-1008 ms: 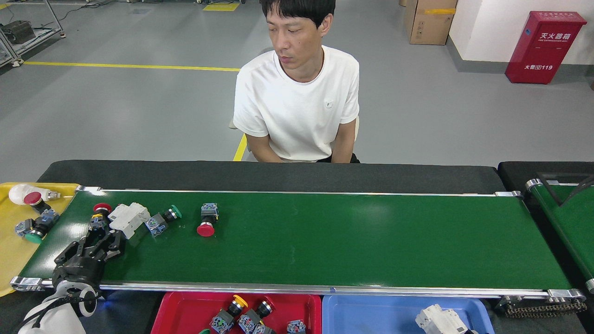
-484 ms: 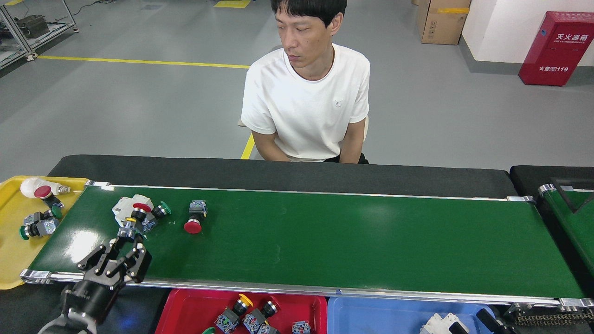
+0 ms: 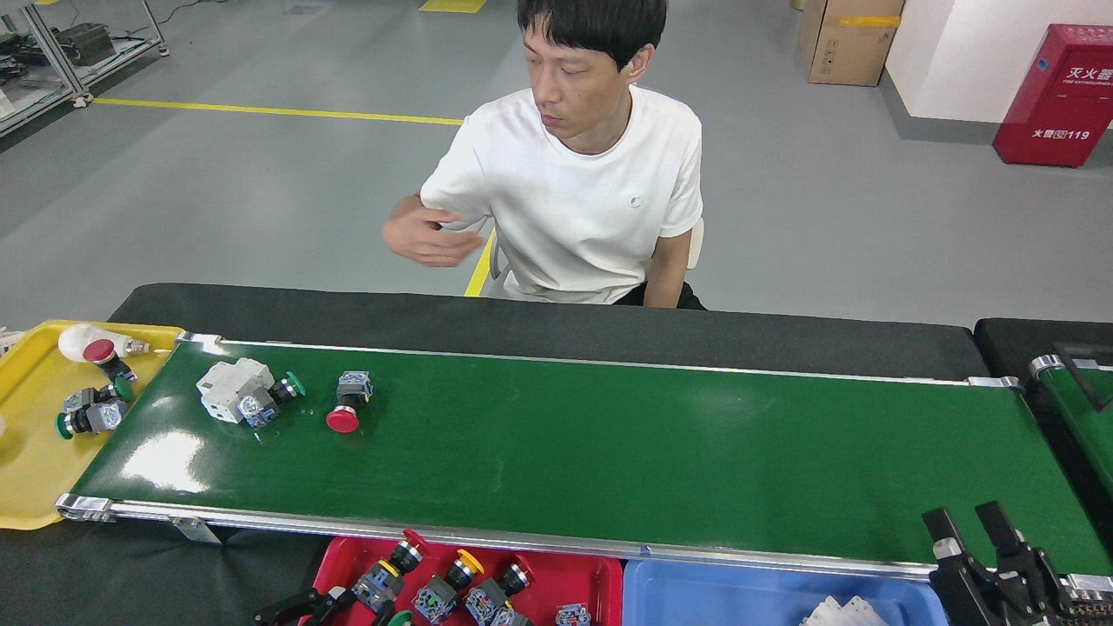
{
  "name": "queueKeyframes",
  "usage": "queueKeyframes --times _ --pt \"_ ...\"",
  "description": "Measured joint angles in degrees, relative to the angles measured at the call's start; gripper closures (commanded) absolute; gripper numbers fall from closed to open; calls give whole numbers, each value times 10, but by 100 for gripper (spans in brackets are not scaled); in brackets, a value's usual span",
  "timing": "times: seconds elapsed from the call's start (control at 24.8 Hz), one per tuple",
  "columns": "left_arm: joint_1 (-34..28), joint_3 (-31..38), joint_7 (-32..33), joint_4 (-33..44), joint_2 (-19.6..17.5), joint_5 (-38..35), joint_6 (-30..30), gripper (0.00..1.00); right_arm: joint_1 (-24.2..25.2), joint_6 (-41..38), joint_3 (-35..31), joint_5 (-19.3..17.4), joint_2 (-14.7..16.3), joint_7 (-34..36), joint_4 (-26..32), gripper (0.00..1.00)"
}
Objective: Pick switch part from conveyor to tray
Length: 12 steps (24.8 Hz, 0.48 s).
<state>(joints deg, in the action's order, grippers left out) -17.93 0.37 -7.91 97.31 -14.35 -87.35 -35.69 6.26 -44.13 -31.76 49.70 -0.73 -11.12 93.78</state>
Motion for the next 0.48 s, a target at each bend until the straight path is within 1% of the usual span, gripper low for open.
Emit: queueKeyframes --times 0.04,0.12,0.16,0.24,0.36,0.4,0.48 --pt "0 2 0 0 3 2 0 0 -11 0 1 25 0 -2 0 3" --pt "0 13 -1 0 19 16 -2 0 -29 41 6 72 0 -4 0 3" --pt "0 25 -2 0 31 28 -3 0 -33 64 18 89 0 -4 0 3" --pt "3 72 10 -3 64 49 3 0 -34 107 46 105 0 -5 0 3" --pt "31 148 52 -19 132 56 37 0 -35 158 74 112 0 -5 -4 3" --pt "47 164 61 -26 143 56 50 0 -37 169 76 116 0 -5 -4 3" --pt "65 181 71 -40 144 56 71 0 -39 184 77 130 0 -5 -4 3"
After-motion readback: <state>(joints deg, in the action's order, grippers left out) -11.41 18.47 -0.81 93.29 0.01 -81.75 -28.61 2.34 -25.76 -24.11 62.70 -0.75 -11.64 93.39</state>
